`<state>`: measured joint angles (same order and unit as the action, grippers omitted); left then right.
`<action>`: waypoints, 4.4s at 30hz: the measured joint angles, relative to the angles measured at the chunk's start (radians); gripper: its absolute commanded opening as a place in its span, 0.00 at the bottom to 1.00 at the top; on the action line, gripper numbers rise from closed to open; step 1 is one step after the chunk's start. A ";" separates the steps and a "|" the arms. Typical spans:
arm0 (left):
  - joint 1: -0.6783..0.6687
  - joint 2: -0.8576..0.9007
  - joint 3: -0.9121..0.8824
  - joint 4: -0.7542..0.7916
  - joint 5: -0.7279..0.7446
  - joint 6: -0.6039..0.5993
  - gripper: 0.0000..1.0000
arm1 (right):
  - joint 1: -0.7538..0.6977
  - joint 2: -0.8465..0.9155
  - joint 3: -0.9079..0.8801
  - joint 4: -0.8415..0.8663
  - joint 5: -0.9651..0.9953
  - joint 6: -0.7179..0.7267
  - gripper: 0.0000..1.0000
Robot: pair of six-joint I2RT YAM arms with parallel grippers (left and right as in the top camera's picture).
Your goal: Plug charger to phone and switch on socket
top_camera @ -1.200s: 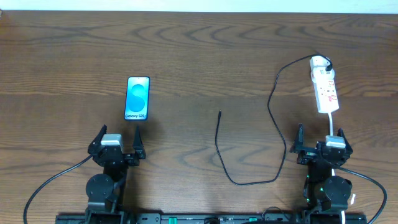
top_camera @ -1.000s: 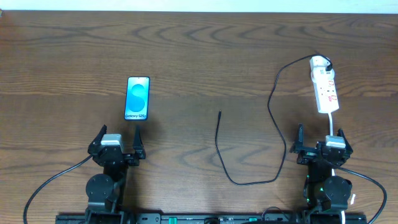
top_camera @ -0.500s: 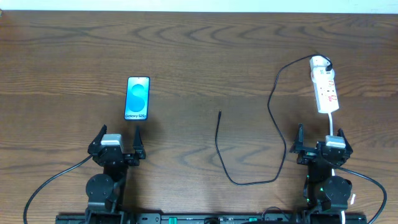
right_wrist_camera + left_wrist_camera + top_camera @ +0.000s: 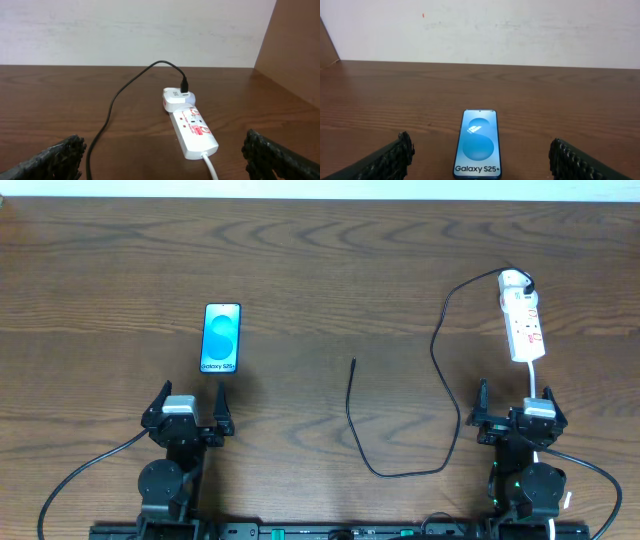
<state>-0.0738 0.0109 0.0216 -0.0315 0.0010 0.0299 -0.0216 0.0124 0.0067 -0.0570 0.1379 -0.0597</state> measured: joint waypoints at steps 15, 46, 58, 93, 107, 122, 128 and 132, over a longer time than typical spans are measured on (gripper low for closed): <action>0.000 0.000 0.000 0.000 0.000 0.000 0.89 | 0.000 0.000 0.000 0.000 0.000 0.000 0.99; 0.000 0.000 0.000 0.000 0.000 0.000 0.88 | 0.000 0.000 0.000 0.000 0.000 0.000 0.99; 0.000 0.000 0.000 0.000 0.000 0.000 0.88 | 0.000 0.000 0.000 0.000 0.000 0.000 0.99; 0.000 0.066 0.033 -0.071 -0.001 0.000 0.88 | 0.003 0.000 0.000 0.000 -0.002 0.000 0.99; 0.000 0.220 0.216 -0.099 -0.007 0.000 0.89 | 0.003 0.000 0.000 0.000 -0.003 0.000 0.99; 0.000 0.494 0.489 -0.259 0.021 0.000 0.89 | 0.003 0.000 0.000 0.000 -0.003 0.000 0.99; 0.000 0.620 0.626 -0.348 0.032 0.000 0.89 | 0.003 0.000 0.000 0.000 -0.003 0.000 0.99; 0.000 0.708 0.727 -0.426 0.053 0.000 0.89 | 0.003 0.000 0.000 0.000 -0.003 0.000 0.99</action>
<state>-0.0738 0.7189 0.7490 -0.4576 0.0540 0.0303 -0.0181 0.0128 0.0067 -0.0574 0.1349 -0.0597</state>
